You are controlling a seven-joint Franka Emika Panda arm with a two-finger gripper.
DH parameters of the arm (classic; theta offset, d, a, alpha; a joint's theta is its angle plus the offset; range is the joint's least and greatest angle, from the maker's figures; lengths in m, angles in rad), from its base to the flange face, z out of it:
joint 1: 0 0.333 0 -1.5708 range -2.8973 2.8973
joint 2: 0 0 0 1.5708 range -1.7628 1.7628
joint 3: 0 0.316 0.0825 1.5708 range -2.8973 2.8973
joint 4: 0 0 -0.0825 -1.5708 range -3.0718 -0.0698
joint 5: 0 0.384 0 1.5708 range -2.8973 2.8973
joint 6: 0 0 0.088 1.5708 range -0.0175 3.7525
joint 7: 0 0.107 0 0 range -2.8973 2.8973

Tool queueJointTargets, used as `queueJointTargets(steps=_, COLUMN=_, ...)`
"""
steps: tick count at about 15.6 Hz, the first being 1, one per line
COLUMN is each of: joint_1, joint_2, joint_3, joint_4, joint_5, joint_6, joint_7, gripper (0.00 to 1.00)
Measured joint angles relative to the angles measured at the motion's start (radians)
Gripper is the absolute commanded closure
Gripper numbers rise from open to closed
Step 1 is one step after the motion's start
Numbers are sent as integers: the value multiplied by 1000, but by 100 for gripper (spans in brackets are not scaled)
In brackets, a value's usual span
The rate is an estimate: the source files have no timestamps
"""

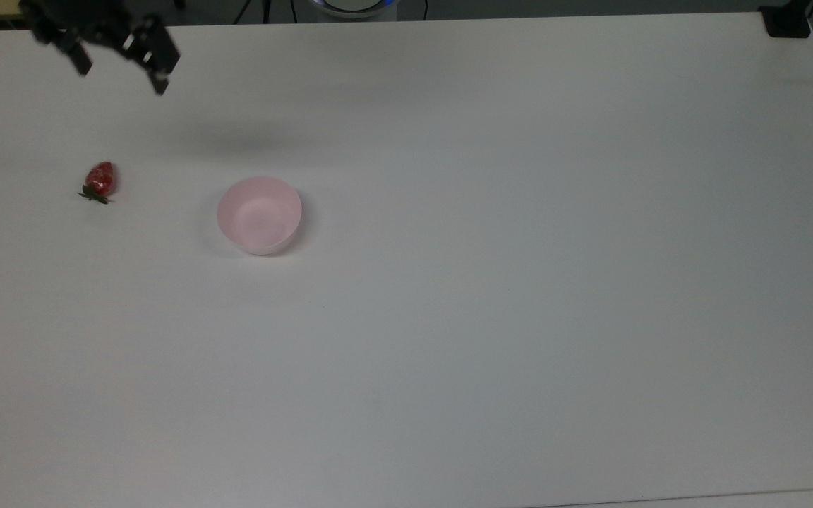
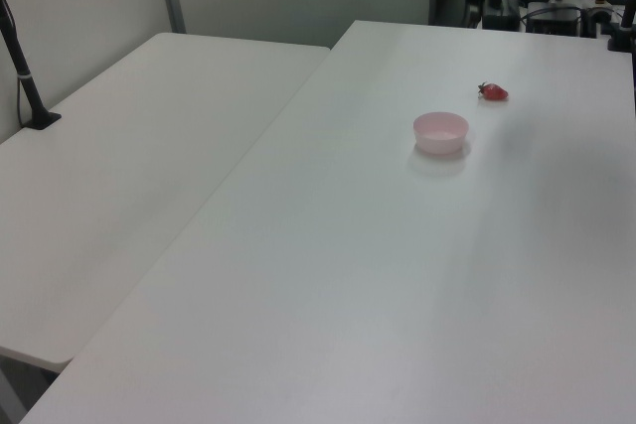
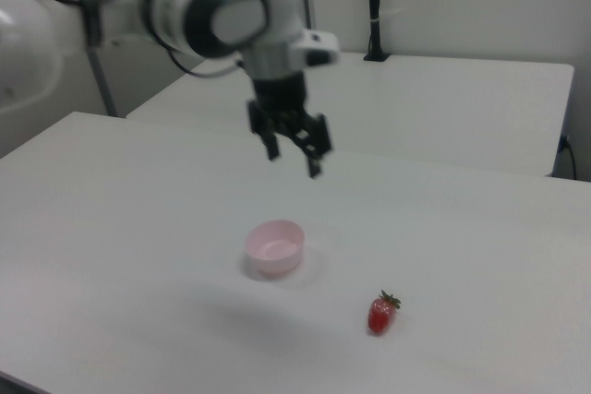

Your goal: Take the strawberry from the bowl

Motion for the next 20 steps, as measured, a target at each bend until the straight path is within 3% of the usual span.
queueJointTargets(steps=2, joint_1=27, joint_2=-64, joint_3=21, joint_4=0, joint_5=0, joint_6=-84, joint_7=69, gripper=0)
queueJointTargets(steps=4, joint_1=93, joint_2=-116, joint_3=9, joint_4=-5, joint_5=0, joint_6=-162, joint_7=98, gripper=0)
queueJointTargets(steps=8, joint_1=312, joint_2=-170, joint_3=-133, joint_4=-50, joint_5=-1, joint_6=-181, joint_7=99, gripper=0)
queueJointTargets(steps=10, joint_1=379, joint_2=-178, joint_3=-195, joint_4=-67, joint_5=-1, joint_6=-130, joint_7=11, gripper=0)
queueJointTargets(steps=13, joint_1=401, joint_2=-176, joint_3=-221, joint_4=-91, joint_5=-1, joint_6=-73, joint_7=-99, gripper=0)
queueJointTargets(steps=20, joint_1=406, joint_2=-173, joint_3=-212, joint_4=-97, joint_5=39, joint_6=-48, joint_7=-51, gripper=0)
